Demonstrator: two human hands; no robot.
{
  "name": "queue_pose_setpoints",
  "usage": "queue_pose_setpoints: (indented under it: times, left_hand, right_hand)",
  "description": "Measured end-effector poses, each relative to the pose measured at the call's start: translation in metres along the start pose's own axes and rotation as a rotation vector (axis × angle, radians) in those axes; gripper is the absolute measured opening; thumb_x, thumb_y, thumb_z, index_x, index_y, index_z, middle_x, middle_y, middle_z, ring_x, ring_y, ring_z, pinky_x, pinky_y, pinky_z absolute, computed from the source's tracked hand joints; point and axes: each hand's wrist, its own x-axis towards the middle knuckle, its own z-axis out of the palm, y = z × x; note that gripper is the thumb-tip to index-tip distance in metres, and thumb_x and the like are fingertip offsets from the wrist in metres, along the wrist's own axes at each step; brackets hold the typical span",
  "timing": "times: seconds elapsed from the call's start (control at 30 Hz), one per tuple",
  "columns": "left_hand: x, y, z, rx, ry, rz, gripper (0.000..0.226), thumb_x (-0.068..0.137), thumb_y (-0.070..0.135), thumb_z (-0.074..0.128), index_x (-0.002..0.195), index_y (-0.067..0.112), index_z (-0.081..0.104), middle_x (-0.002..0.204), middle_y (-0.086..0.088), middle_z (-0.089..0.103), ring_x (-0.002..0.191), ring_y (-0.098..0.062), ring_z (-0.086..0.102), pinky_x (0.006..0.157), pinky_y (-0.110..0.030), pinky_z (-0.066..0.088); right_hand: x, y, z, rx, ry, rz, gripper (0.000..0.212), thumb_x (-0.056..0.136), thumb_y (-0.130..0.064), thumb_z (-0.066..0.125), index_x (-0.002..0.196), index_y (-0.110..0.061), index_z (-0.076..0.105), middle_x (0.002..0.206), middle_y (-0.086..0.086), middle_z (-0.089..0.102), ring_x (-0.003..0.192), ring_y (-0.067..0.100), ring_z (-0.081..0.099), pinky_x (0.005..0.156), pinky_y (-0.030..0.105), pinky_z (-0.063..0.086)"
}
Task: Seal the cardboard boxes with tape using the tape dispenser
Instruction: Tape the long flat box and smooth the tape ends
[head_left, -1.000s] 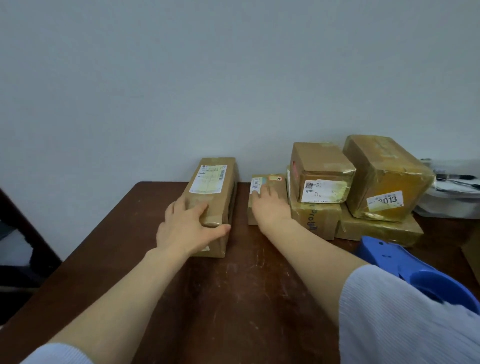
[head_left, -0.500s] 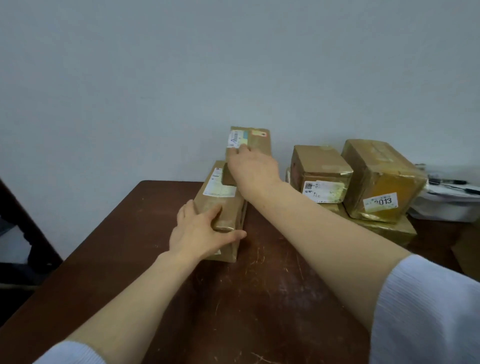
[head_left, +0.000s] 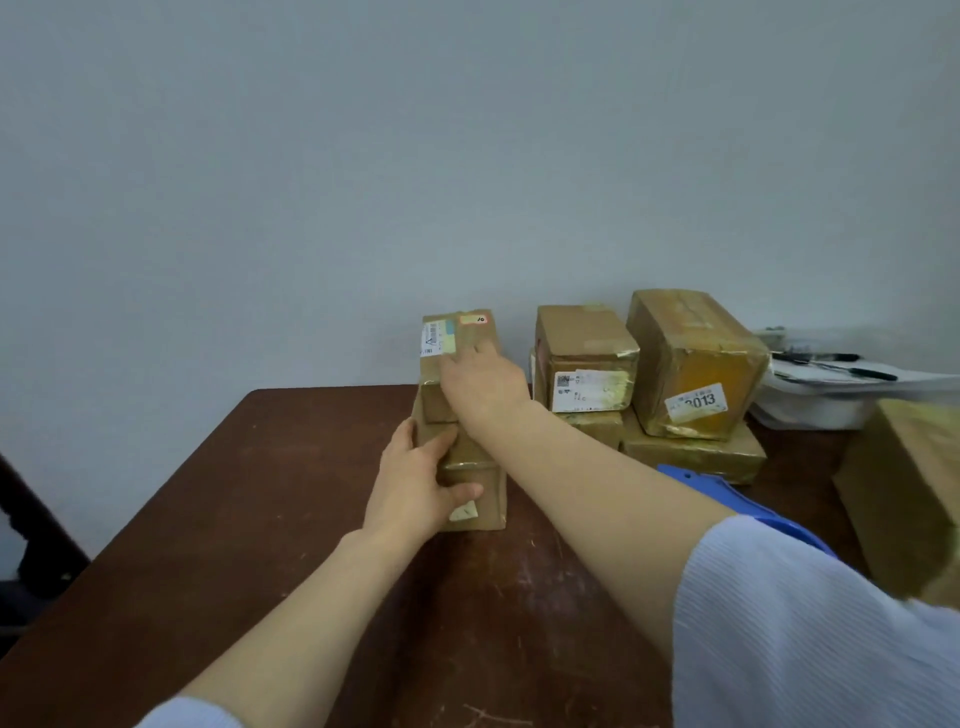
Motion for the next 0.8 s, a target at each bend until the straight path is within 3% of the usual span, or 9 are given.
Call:
queue_pose_setpoints:
  times: [0.07, 0.2, 0.27, 0.37, 0.43, 0.5, 0.6, 0.7, 0.8]
  left_hand:
    - [0.004, 0.001, 0.004, -0.026, -0.006, 0.012, 0.074, 0.081, 0.034, 0.072, 0.145, 0.022, 0.037, 0.158, -0.005, 0.007, 0.144, -0.024, 0.014, 0.115, -0.037, 0.022]
    - [0.015, 0.004, 0.01, -0.057, -0.018, 0.078, 0.067, 0.087, 0.022, 0.067, 0.146, 0.021, 0.036, 0.159, -0.004, 0.003, 0.146, -0.023, 0.009, 0.116, -0.034, 0.02]
    - [0.021, 0.004, 0.011, -0.024, -0.007, 0.097, 0.07, 0.086, 0.023, 0.067, 0.147, 0.02, 0.033, 0.159, -0.004, 0.003, 0.147, -0.024, 0.005, 0.117, -0.036, 0.013]
    - [0.019, 0.012, 0.012, 0.243, 0.06, 0.027, 0.083, 0.086, 0.032, 0.064, 0.152, 0.028, 0.014, 0.159, -0.009, -0.005, 0.146, -0.028, -0.013, 0.115, -0.046, -0.008]
    - [0.007, 0.027, 0.014, 0.243, 0.129, 0.029, 0.085, 0.082, 0.029, 0.062, 0.152, 0.027, 0.012, 0.159, -0.011, -0.004, 0.145, -0.026, -0.014, 0.114, -0.045, -0.014]
    - [-0.009, 0.044, 0.019, 0.14, 0.221, 0.148, 0.077, 0.081, 0.02, 0.061, 0.149, 0.021, 0.026, 0.159, -0.008, 0.009, 0.145, -0.025, -0.002, 0.116, -0.04, -0.006]
    - [-0.034, 0.065, 0.029, -0.011, 0.235, 0.29, 0.062, 0.083, 0.009, 0.059, 0.142, 0.016, 0.042, 0.148, -0.002, 0.037, 0.137, -0.022, 0.024, 0.113, -0.031, 0.019]
    - [-0.053, 0.087, 0.046, -0.237, 0.014, 0.169, 0.056, 0.086, 0.009, 0.058, 0.14, 0.017, 0.045, 0.129, -0.002, 0.055, 0.114, -0.015, 0.052, 0.101, -0.03, 0.042]
    - [-0.062, 0.105, 0.069, -0.459, -0.21, -0.05, 0.06, 0.087, 0.013, 0.061, 0.143, 0.013, 0.04, 0.129, -0.005, 0.055, 0.101, -0.019, 0.06, 0.092, -0.038, 0.052]
  right_hand:
    - [0.01, 0.008, 0.001, 0.014, -0.038, 0.017, 0.046, 0.096, -0.006, 0.042, 0.14, -0.003, 0.034, 0.144, 0.018, 0.034, 0.137, 0.032, 0.022, 0.096, 0.041, 0.041]
    - [0.012, 0.013, 0.016, 0.02, 0.06, 0.02, 0.054, 0.099, -0.013, 0.032, 0.149, -0.001, 0.012, 0.155, 0.02, 0.017, 0.144, 0.032, 0.013, 0.118, 0.041, 0.011]
    - [-0.002, 0.013, 0.014, 0.03, 0.11, 0.007, 0.055, 0.098, -0.016, 0.036, 0.148, -0.003, 0.017, 0.155, 0.02, 0.016, 0.144, 0.032, 0.011, 0.119, 0.042, 0.003]
    - [-0.039, 0.023, 0.002, 0.054, 0.097, 0.051, 0.048, 0.093, -0.015, 0.044, 0.139, -0.004, 0.034, 0.152, 0.02, 0.023, 0.144, 0.031, 0.014, 0.119, 0.042, 0.004]
    - [-0.069, 0.035, -0.004, 0.061, 0.101, 0.11, 0.048, 0.09, -0.016, 0.049, 0.135, -0.004, 0.038, 0.146, 0.02, 0.031, 0.14, 0.032, 0.023, 0.116, 0.042, 0.013]
    - [-0.101, 0.05, -0.007, 0.049, 0.072, 0.193, 0.065, 0.088, -0.028, 0.057, 0.142, -0.005, 0.028, 0.145, 0.019, 0.031, 0.138, 0.033, 0.025, 0.114, 0.043, 0.015]
    - [-0.145, 0.076, -0.011, 0.078, -0.211, 0.406, 0.121, 0.069, -0.058, 0.073, 0.151, -0.013, -0.005, 0.157, 0.02, 0.005, 0.145, 0.036, 0.0, 0.114, 0.056, 0.005]
    - [-0.176, 0.107, -0.004, 0.135, -0.356, 0.584, 0.141, 0.057, -0.064, 0.078, 0.15, -0.016, -0.015, 0.158, 0.02, -0.003, 0.145, 0.038, -0.005, 0.112, 0.063, 0.007]
    - [-0.197, 0.135, 0.01, 0.293, -0.437, 0.688, 0.143, 0.052, -0.067, 0.079, 0.151, -0.014, -0.01, 0.157, 0.017, 0.012, 0.144, 0.037, 0.012, 0.112, 0.056, 0.022]
